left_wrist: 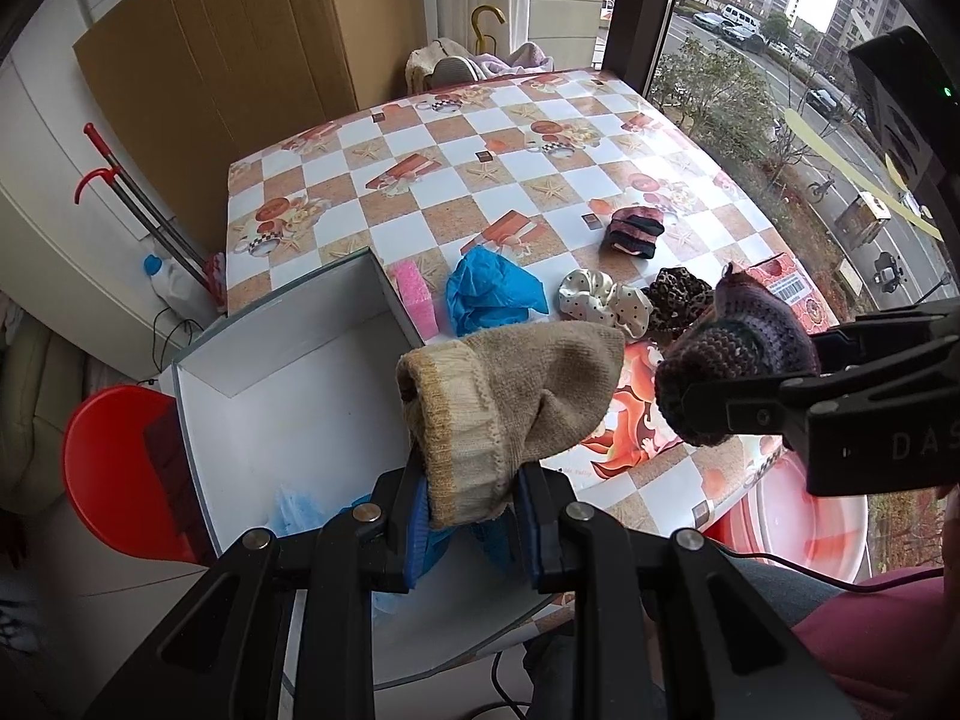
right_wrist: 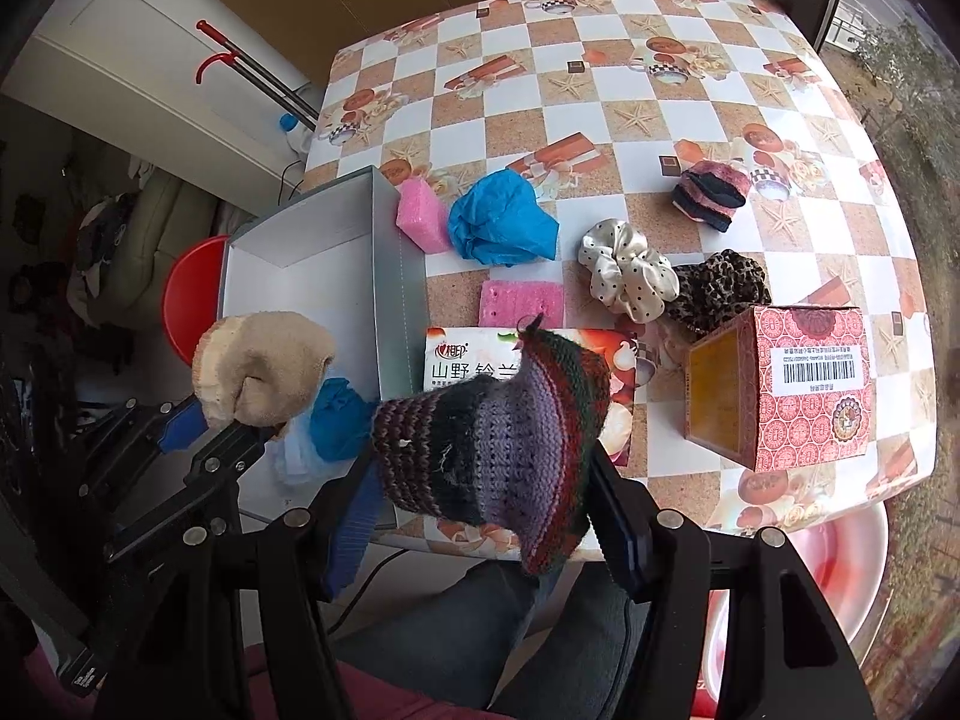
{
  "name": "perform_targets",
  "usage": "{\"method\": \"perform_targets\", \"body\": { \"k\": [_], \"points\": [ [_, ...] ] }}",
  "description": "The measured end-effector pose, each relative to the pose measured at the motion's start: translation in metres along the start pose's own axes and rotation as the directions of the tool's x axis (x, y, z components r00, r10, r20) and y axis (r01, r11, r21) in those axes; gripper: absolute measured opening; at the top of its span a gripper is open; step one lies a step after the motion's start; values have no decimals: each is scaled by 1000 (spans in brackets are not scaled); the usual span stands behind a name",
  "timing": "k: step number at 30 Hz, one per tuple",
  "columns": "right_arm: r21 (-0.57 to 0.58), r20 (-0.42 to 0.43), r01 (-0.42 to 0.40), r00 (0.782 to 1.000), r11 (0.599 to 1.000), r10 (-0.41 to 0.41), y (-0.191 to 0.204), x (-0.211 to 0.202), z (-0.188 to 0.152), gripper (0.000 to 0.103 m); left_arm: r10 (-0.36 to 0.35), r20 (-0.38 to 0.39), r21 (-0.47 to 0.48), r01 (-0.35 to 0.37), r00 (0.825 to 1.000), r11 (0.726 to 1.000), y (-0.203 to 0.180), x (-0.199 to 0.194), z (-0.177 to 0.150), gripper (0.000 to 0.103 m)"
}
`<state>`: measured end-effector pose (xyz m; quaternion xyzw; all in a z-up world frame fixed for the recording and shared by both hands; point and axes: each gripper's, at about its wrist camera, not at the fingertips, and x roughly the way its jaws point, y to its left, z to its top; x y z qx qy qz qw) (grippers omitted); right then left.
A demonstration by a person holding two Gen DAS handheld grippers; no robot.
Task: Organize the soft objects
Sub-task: 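Lift the hat and glove and carry them toward the white box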
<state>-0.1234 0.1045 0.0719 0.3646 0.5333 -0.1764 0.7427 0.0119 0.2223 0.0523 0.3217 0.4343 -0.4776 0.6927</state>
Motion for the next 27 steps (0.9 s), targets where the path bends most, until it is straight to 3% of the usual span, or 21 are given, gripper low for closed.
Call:
{"method": "perform_targets", "body": {
  "k": [12, 27],
  "points": [
    [46, 15, 15, 1000, 999, -16, -12, -4, 1, 65, -16, 0, 38, 15, 1000, 999, -5, 4, 8, 27],
    [-36, -33, 31, 999, 999, -33, 5, 11, 8, 65, 9, -40, -84, -12, 999, 996, 25, 13, 0, 27]
  ]
}}
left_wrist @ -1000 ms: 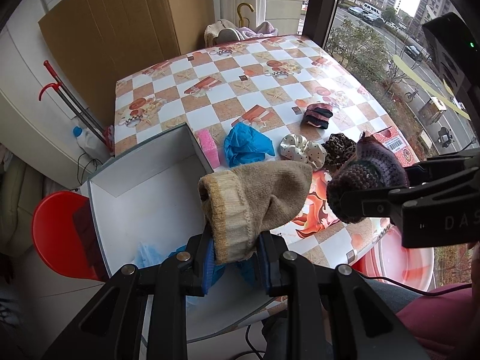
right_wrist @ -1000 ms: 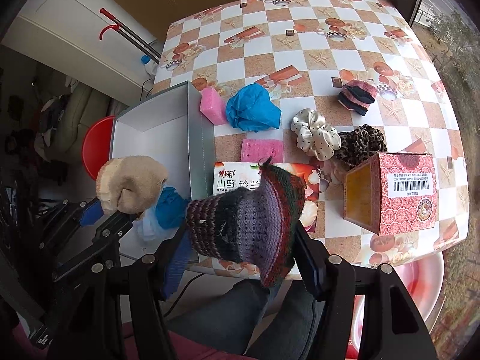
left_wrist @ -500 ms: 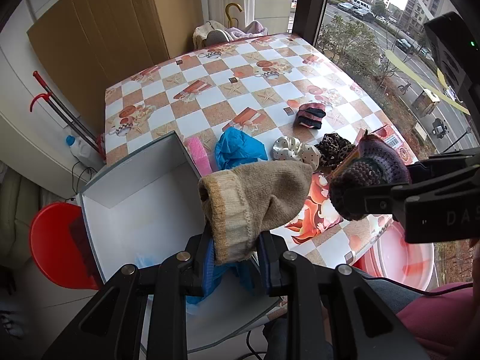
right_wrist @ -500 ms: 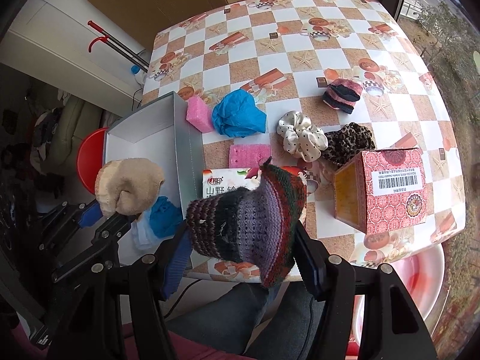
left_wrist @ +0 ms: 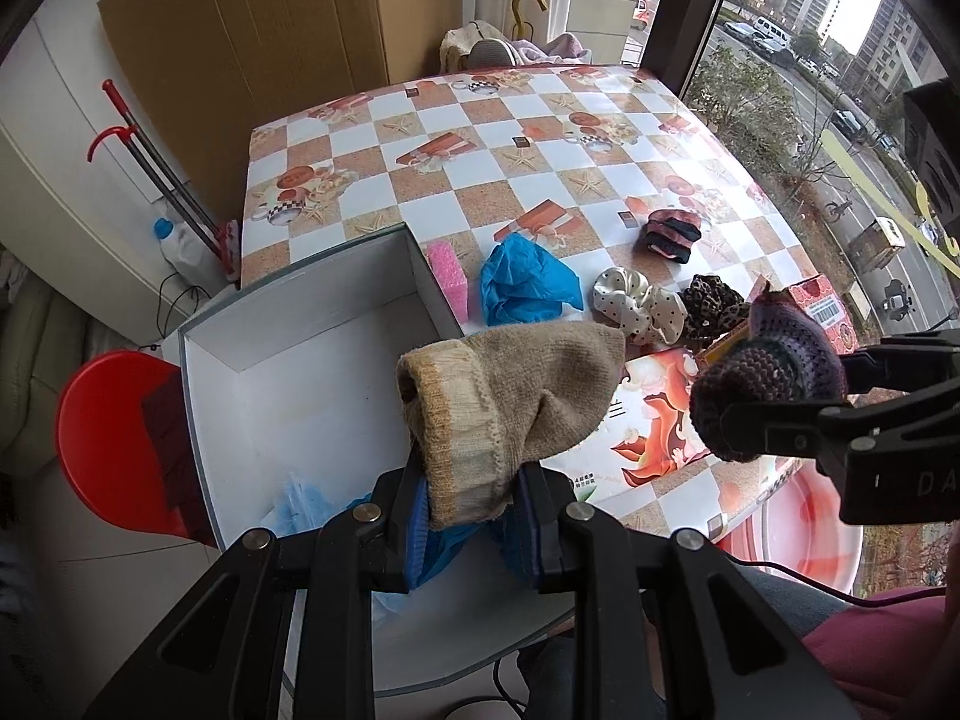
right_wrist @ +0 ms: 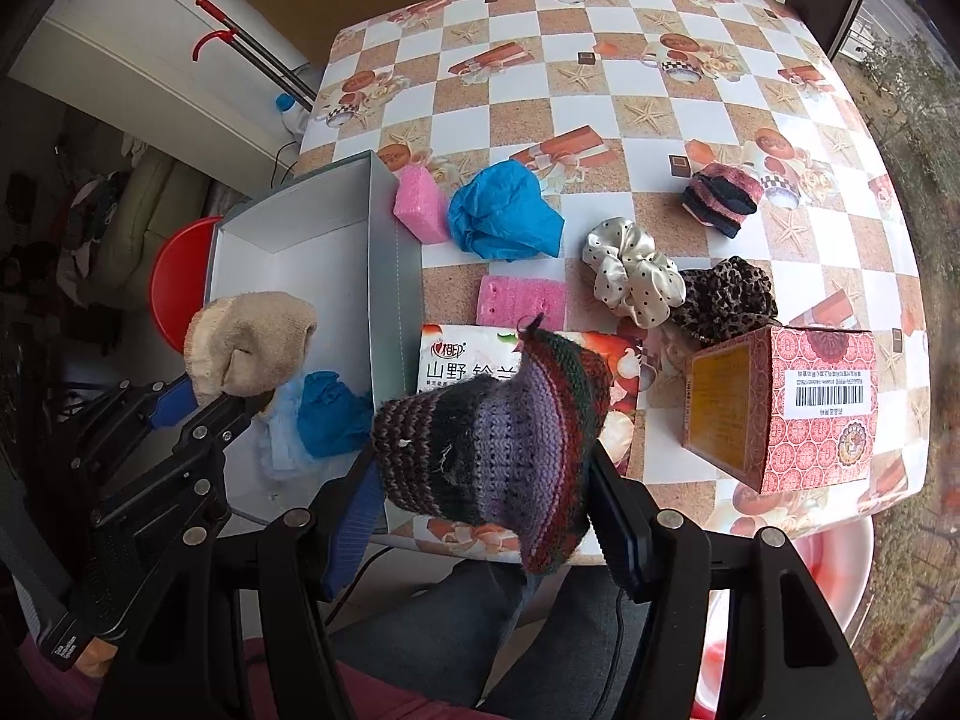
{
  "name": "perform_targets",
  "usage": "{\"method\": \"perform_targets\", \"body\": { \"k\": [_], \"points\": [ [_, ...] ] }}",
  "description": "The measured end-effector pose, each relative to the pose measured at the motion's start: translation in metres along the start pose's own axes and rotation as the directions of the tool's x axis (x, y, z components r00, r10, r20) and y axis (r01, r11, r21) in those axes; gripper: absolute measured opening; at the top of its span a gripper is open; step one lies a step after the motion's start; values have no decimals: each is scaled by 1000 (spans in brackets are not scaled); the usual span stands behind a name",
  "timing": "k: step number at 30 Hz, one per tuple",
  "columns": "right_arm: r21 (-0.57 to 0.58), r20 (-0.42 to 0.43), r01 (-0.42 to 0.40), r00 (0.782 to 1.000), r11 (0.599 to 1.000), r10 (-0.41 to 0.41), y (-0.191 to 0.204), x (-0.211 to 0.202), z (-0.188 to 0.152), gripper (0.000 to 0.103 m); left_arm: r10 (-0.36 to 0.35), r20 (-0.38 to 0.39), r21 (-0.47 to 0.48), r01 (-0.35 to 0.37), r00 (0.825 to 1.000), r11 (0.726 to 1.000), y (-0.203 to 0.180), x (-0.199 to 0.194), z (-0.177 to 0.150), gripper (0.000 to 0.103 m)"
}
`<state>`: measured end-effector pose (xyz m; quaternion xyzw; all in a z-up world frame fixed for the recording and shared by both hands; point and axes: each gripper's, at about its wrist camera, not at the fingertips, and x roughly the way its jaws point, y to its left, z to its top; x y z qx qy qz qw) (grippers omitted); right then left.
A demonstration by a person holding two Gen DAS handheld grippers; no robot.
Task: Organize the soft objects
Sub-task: 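Lift the hat and glove and carry them toward the white box, then open both grippers to drop the glove and hat into the box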
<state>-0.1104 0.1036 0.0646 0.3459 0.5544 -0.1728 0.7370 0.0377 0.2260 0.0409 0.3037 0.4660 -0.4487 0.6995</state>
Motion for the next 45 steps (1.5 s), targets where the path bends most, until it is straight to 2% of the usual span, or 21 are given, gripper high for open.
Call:
{"method": "perform_targets", "body": {
  "k": [10, 37, 45],
  "points": [
    [38, -8, -8, 1000, 999, 8, -10, 2, 1, 65, 5, -23, 8, -5, 1000, 1000, 2, 8, 4, 27],
    [2, -49, -1, 999, 1000, 2, -6, 12, 2, 65, 21, -56, -45, -24, 998, 999, 17, 18, -4, 27],
    [-35, -40, -12, 999, 999, 11, 3, 12, 5, 65, 41, -55, -106, -47, 998, 993, 29, 17, -10, 27]
  ]
}}
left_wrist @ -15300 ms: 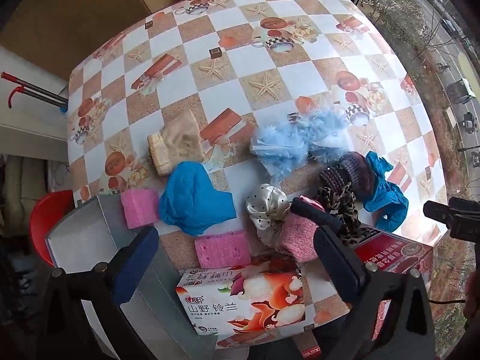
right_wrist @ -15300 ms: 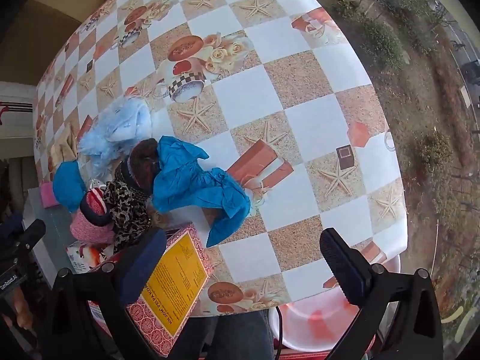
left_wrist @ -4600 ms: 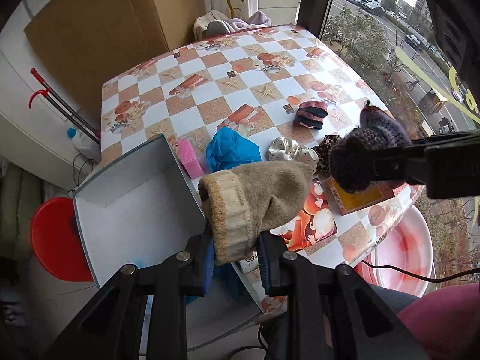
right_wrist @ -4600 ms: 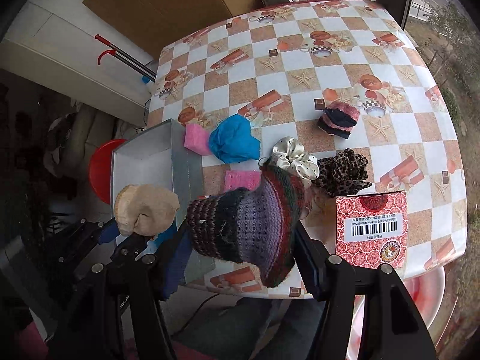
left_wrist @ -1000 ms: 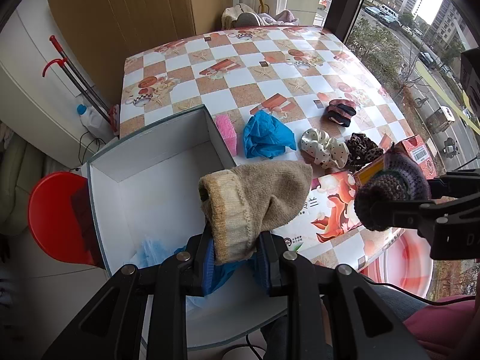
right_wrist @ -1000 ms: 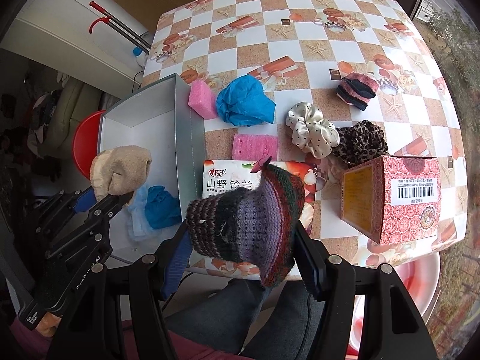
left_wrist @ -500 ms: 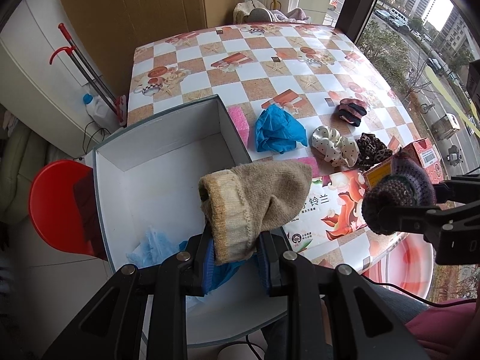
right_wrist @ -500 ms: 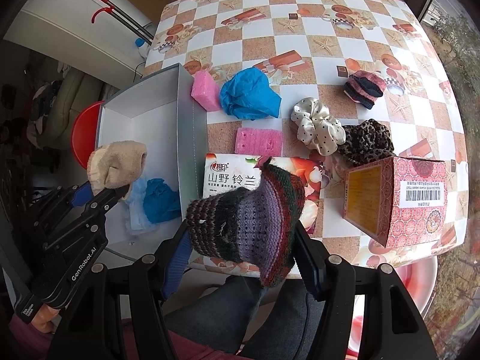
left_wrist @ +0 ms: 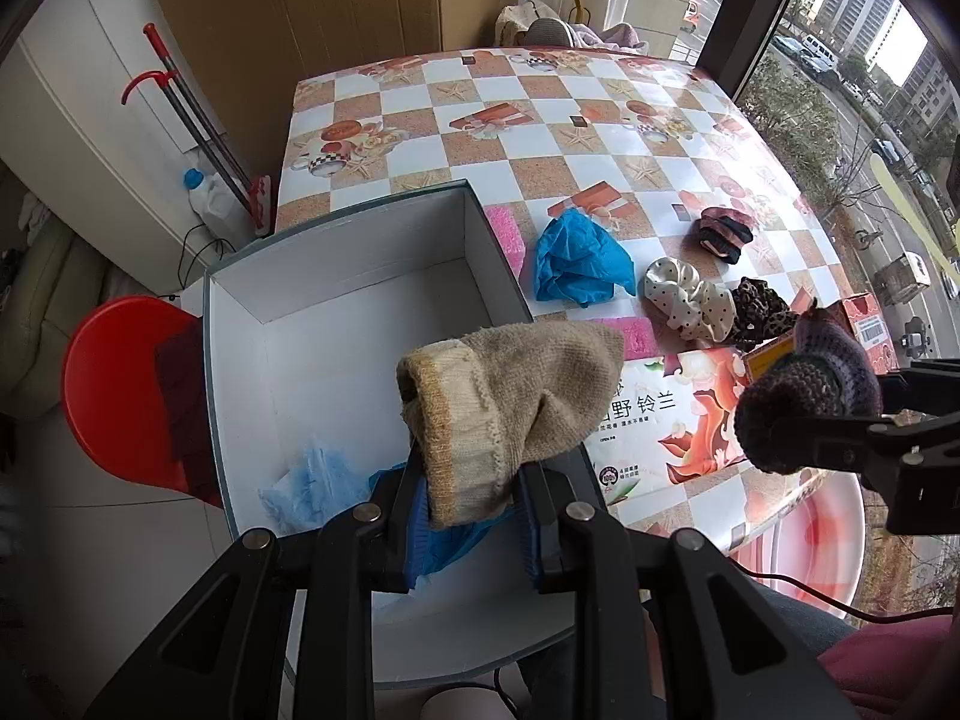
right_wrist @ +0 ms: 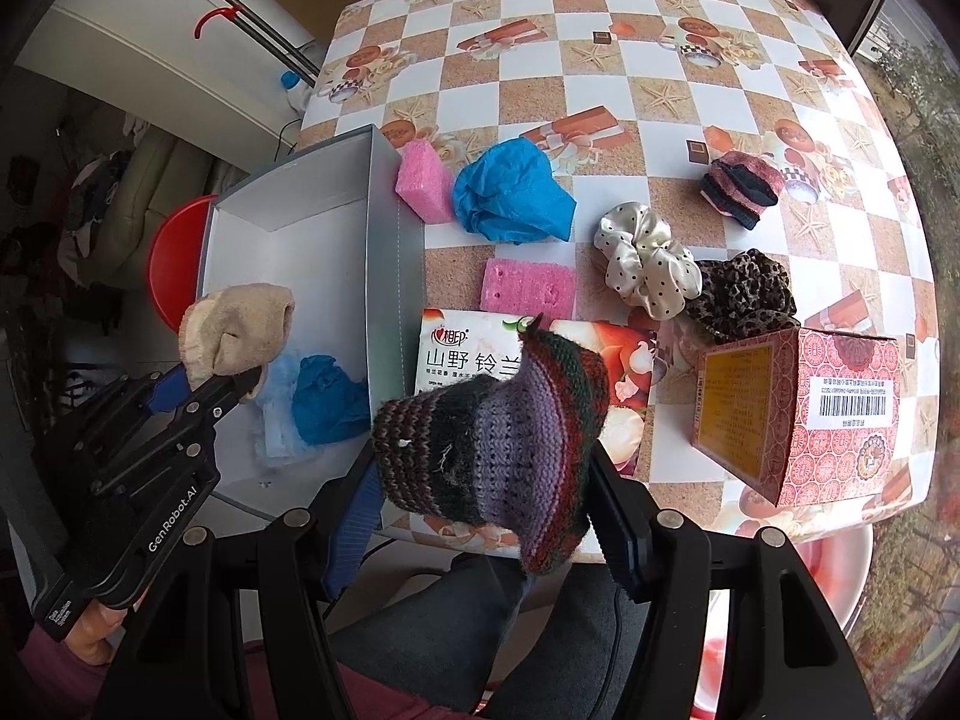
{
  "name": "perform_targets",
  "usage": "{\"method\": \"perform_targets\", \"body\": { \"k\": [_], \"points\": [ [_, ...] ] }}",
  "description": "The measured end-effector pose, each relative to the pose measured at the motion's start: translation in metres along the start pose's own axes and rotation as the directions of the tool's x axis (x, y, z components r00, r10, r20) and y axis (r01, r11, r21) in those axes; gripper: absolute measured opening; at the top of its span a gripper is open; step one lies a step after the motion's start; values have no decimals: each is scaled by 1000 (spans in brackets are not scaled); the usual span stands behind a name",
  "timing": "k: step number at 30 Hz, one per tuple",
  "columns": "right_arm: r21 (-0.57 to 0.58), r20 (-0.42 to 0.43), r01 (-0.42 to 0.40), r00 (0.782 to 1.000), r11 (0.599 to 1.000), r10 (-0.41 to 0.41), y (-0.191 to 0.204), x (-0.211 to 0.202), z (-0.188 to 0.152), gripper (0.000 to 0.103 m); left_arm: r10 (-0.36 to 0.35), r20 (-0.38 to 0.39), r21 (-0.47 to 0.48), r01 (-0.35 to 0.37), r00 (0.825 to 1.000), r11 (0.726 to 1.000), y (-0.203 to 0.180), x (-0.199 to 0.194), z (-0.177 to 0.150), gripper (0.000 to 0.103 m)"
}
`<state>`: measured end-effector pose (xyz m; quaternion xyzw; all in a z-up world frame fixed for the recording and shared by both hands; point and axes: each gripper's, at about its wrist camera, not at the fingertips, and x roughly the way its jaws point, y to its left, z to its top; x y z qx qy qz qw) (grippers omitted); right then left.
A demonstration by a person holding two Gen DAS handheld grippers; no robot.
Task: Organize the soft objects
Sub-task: 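Open both grippers to drop the glove and hat into the box, then grasp the leopard-print scarf with the right gripper while the left grasps the blue cloth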
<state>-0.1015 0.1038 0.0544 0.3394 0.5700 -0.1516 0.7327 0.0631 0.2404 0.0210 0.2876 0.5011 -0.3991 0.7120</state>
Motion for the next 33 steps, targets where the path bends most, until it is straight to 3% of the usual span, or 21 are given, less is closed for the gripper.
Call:
{"method": "perform_targets", "body": {
  "k": [12, 20, 22, 23, 27, 29, 32, 33],
  "points": [
    [-219, -35, -34, 999, 975, 27, 72, 20, 24, 65, 48, -76, -180, -61, 996, 982, 47, 14, -25, 27],
    [-288, -88, -94, 994, 953, 71, 107, 38, 36, 66, 52, -112, -250, -79, 992, 965, 61, 23, -35, 30],
    [-299, -108, -117, 990, 947, 88, 113, 43, 37, 73, 36, -114, -263, -65, 993, 963, 62, 23, -36, 38],
    [-300, -114, -133, 988, 945, 103, 114, 44, 37, 74, 33, -113, -265, -62, 993, 962, 62, 23, -37, 47],
    [-279, -116, -163, 984, 946, 135, 112, 43, 38, 100, 51, -109, -273, -79, 993, 959, 60, 22, -36, 83],
    [-253, -117, -168, 983, 953, 142, 105, 42, 40, 102, 58, -102, -282, -85, 993, 956, 60, 21, -33, 86],
    [-205, -119, -153, 984, 967, 131, 89, 39, 45, 102, 55, -141, -297, -96, 988, 950, 62, 25, -23, 103],
    [-188, -118, -148, 985, 971, 127, 82, 36, 46, 102, 45, -142, -299, -86, 989, 950, 61, 25, -19, 103]
  ]
}}
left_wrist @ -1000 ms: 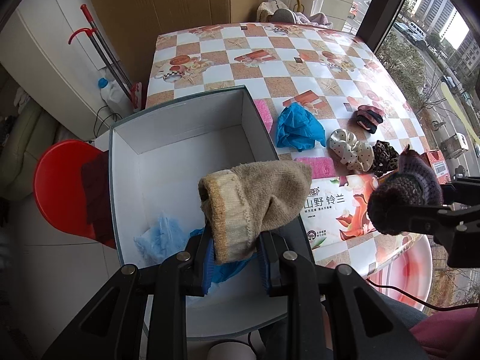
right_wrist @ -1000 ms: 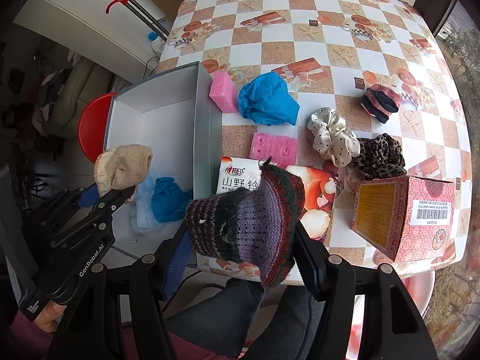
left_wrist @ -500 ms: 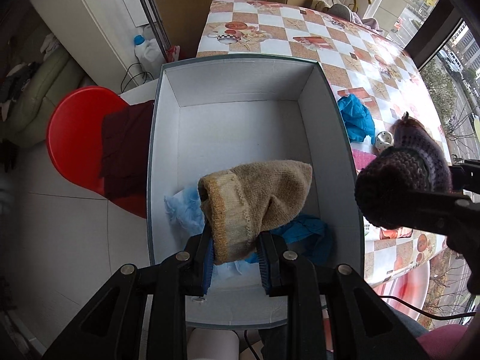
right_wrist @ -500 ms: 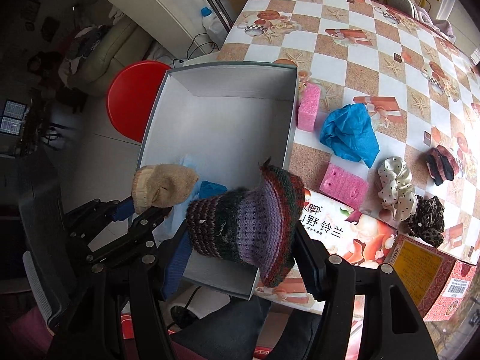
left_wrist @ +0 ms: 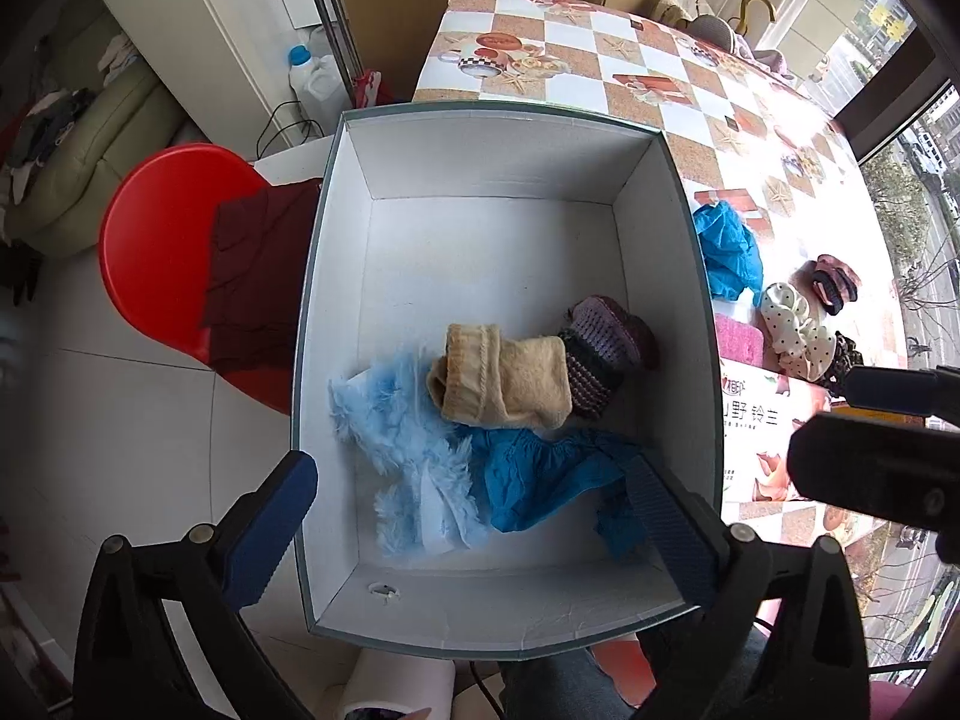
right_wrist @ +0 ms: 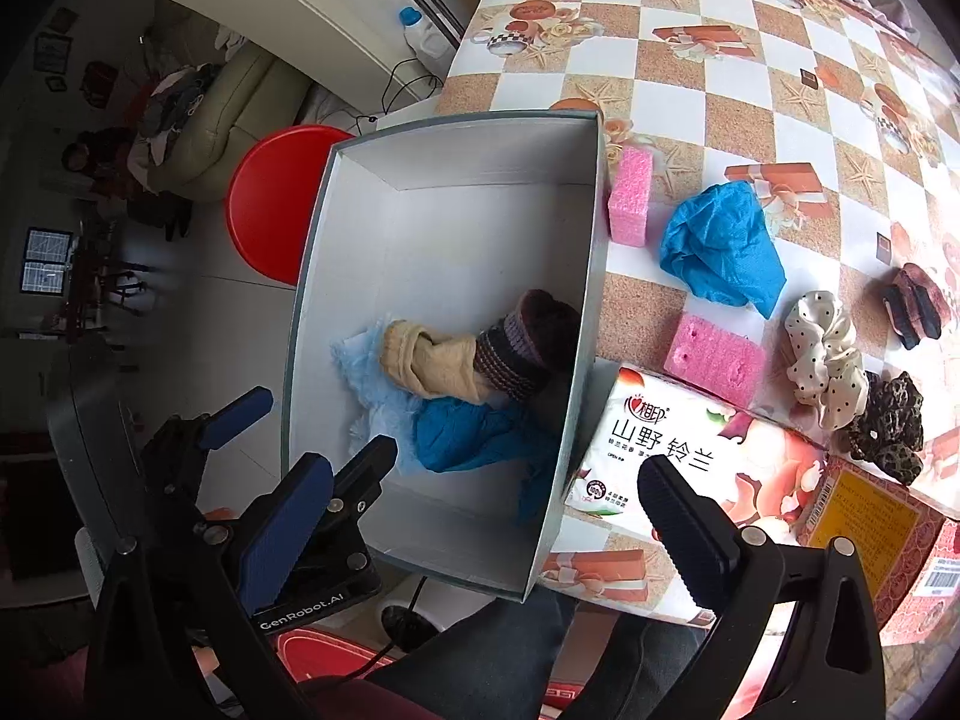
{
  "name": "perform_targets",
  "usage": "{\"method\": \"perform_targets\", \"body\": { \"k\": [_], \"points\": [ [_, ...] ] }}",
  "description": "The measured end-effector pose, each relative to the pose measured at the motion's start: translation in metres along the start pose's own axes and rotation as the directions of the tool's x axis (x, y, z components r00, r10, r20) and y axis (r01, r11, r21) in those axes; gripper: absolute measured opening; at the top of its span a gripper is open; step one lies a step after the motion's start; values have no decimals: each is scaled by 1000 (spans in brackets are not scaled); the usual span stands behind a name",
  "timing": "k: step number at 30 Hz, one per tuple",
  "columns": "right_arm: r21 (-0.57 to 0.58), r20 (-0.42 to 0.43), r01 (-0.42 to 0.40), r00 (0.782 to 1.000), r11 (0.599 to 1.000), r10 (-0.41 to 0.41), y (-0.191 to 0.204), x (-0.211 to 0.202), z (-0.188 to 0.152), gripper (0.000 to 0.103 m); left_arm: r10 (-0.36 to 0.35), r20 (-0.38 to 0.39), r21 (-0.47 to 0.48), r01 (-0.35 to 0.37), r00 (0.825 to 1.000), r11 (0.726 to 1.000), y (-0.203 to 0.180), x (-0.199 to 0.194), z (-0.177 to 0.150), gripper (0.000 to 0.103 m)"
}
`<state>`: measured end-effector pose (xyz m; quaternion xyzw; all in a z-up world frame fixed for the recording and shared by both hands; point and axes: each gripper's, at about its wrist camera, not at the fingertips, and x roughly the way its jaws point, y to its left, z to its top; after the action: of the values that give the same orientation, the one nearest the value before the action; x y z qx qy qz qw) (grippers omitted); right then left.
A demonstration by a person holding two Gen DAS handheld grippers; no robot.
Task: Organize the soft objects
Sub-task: 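Grasp the leopard-print scarf with the right gripper while the left grasps the blue cloth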
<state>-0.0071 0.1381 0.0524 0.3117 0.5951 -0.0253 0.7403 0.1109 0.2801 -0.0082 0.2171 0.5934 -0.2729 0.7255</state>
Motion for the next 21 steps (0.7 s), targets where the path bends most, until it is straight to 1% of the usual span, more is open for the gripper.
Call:
{"method": "perform_targets", "body": {
  "k": [2, 3, 5, 7, 9, 11, 13, 15, 17, 19, 21],
  "points": [
    [34, 9, 5, 1000, 999, -5, -15, -12, -2, 102, -28, 18, 18, 27, 999, 999, -8, -6, 9, 103],
    [55, 20, 2, 1000, 998, -4, -24, -21, -2, 102, -37, 39, 42, 35, 999, 999, -15, -12, 15, 103],
    [102, 42, -4, 999, 995, -1, -46, -42, -3, 102, -53, 83, 113, 44, 995, 993, -35, -26, 27, 103],
    [162, 73, -14, 997, 987, 2, -72, -68, -4, 102, -80, 104, 185, 60, 991, 981, -60, -35, 42, 103],
    [231, 104, -20, 995, 973, -4, -103, -95, -7, 102, -109, 90, 264, 82, 990, 961, -90, -36, 58, 103],
    [304, 124, -16, 992, 953, -23, -138, -121, -9, 102, -109, 57, 331, 84, 992, 940, -121, -30, 74, 103],
    [364, 149, -9, 988, 931, -49, -173, -141, -12, 102, -88, 41, 401, 64, 995, 914, -153, -19, 87, 103],
    [409, 143, 31, 985, 912, -97, -206, -150, -14, 102, -52, 24, 463, 35, 998, 886, -184, -2, 98, 103],
    [436, 93, 77, 987, 897, -130, -240, -143, -13, 102, -6, -3, 507, 6, 1000, 862, -210, 23, 108, 103],
    [451, 22, 102, 992, 887, -125, -268, -124, -11, 102, 61, -31, 546, -34, 998, 837, -230, 50, 116, 103],
    [451, -45, 116, 993, 885, -107, -295, -97, -9, 102, 120, -59, 579, -63, 991, 813, -244, 74, 123, 103]
  ]
}}
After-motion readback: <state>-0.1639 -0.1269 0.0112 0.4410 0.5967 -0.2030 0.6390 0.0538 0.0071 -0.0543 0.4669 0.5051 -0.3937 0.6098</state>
